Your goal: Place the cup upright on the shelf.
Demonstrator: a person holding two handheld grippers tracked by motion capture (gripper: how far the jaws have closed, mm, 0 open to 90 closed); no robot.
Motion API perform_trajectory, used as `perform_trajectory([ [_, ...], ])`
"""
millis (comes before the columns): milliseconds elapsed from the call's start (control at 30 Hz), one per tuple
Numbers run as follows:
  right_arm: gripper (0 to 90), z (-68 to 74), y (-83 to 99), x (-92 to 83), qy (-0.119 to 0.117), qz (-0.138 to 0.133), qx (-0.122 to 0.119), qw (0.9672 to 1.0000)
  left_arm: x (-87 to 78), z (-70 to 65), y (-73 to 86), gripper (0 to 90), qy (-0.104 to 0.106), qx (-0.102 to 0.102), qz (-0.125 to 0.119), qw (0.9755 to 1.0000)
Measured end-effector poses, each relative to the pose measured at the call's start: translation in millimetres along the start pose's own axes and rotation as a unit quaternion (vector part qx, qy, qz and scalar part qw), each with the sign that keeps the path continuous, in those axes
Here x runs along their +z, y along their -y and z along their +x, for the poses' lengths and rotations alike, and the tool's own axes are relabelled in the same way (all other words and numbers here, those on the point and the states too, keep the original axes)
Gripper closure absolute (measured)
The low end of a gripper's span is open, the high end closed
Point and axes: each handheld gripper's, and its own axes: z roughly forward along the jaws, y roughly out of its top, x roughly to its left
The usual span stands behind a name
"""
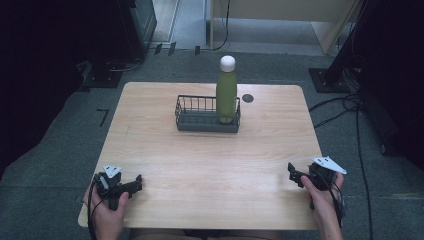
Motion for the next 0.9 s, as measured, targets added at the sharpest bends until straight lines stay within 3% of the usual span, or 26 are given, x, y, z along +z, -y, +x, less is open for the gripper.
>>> perform_trajectory([
  [200, 3.3, -10.8, 12.0, -7.2, 0.012, 0.008, 0.006, 0.9999, 0.0, 0.0, 0.0, 0.0, 0.000, 0.000, 0.000, 1.0000],
  [567, 3.2, -21.9, 32.0, -16.7, 0.041, 0.033, -0.009, 0.9986, 0.0, 0.0, 0.0, 0.0, 0.000, 0.000, 0.000, 1.0000],
  [667, 3.4, -24.9, 36.6, -18.8, 0.043, 0.045, -0.002, 0.9981, 0.0, 0.0, 0.0, 0.0, 0.000, 0.000, 0.000, 1.0000],
  [900, 2.8, -25.2, 41.5, -22.9, 0.040, 0.065, -0.014, 0.9970, 0.0, -0.1, 0.1, 0.0, 0.000, 0.000, 0.000, 1.0000],
])
